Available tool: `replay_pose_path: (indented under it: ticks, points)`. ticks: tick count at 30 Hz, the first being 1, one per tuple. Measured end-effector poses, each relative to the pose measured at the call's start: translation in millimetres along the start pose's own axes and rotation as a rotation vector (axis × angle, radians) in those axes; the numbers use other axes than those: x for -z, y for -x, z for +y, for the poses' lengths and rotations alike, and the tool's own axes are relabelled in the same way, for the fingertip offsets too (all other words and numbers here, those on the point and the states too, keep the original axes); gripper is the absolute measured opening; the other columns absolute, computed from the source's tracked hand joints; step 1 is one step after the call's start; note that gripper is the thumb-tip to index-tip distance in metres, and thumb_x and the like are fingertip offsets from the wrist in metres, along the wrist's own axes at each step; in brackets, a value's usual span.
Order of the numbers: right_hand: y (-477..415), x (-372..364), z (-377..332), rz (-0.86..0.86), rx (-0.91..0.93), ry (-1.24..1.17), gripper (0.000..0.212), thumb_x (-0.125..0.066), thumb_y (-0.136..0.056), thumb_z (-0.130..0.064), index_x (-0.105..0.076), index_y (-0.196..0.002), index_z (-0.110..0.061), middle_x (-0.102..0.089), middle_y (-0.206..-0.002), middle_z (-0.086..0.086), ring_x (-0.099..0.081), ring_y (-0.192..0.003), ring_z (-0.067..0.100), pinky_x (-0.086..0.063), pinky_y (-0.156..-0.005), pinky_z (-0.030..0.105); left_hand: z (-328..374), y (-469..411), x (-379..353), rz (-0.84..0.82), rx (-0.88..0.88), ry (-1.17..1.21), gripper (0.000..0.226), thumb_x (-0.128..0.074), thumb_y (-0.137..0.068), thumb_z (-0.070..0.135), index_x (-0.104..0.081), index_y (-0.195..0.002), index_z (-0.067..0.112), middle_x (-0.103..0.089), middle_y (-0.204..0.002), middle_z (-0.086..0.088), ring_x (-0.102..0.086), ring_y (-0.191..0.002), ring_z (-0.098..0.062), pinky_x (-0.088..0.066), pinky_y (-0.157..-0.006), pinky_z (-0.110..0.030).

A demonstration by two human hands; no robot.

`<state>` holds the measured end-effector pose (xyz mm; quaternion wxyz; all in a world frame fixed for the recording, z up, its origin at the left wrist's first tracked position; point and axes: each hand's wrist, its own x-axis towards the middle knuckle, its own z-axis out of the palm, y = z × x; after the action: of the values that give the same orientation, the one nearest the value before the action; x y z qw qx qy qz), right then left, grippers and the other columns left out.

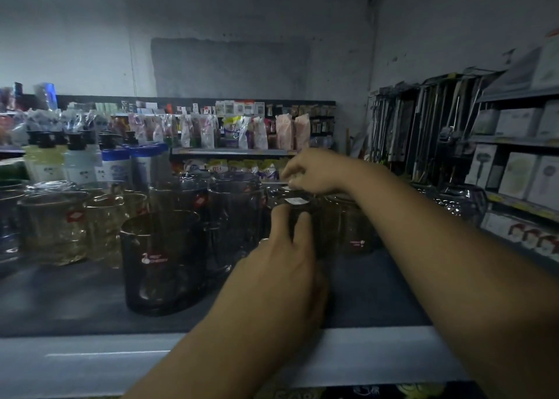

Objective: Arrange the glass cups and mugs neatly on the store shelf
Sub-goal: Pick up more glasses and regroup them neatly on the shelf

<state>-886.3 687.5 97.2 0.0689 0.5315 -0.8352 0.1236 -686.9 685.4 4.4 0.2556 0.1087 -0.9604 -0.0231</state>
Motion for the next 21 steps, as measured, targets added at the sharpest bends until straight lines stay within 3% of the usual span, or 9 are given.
replay_pose_path:
  ticks: [3, 6, 15, 19, 21]
  points:
    - [-5.6, -2.5, 7.5, -0.024, 0.019, -0.023, 0.026, -0.062, -0.100, -0.021, -0.073, -0.123, -0.017, -0.070, -0.129, 0.002, -0.063, -0.109, 0.016, -0.049, -0.099, 0.033, -1.4, -3.2, -1.2, 0.081, -0.011, 0.104, 0.052, -0.049, -0.098, 0.042, -0.032, -0.143, 0.022, -0.021, -0.142, -0.002, -0.057, -0.106, -0.025, -0.052, -0.091, -0.038]
    - [-8.2, -4.6, 12.0, -0.018, 0.022, -0.074, 0.026, -0.063, -0.099, -0.021, -0.073, -0.123, -0.017, -0.070, -0.129, 0.001, -0.064, -0.111, 0.015, -0.050, -0.100, 0.034, -6.0, -5.1, -8.5, 0.117, -0.028, 0.169, 0.062, -0.049, -0.097, 0.043, -0.026, -0.151, 0.022, -0.014, -0.155, 0.002, -0.051, -0.122, -0.025, -0.044, -0.105, -0.035]
    - [-10.4, -12.2, 12.8, 0.016, 0.020, -0.080, 0.027, -0.060, -0.101, -0.026, -0.071, -0.125, -0.023, -0.065, -0.136, -0.001, -0.059, -0.120, 0.017, -0.048, -0.103, 0.036, -11.9, -4.0, -19.0, 0.184, -0.019, 0.267, 0.067, -0.048, -0.098, 0.047, -0.021, -0.156, 0.028, -0.005, -0.161, 0.010, -0.045, -0.133, -0.021, -0.035, -0.110, -0.029]
    - [2.2, -6.3, 13.1, 0.018, 0.033, -0.079, 0.026, -0.058, -0.102, -0.023, -0.071, -0.124, -0.022, -0.067, -0.132, 0.000, -0.060, -0.118, 0.016, -0.046, -0.098, 0.032, -12.8, -3.4, -17.9, 0.197, -0.044, 0.273, 0.057, -0.048, -0.098, 0.046, -0.034, -0.149, 0.025, -0.014, -0.159, 0.009, -0.050, -0.128, -0.018, -0.041, -0.109, -0.031]
    - [17.0, -0.4, 10.9, 0.046, 0.033, -0.086, 0.026, -0.059, -0.102, -0.021, -0.071, -0.125, -0.022, -0.067, -0.132, -0.001, -0.060, -0.116, 0.014, -0.044, -0.094, 0.028, -13.1, 3.0, -9.8, 0.253, -0.091, 0.273, 0.045, -0.048, -0.098, 0.044, -0.046, -0.138, 0.024, -0.031, -0.148, 0.006, -0.059, -0.111, -0.018, -0.053, -0.092, -0.038]
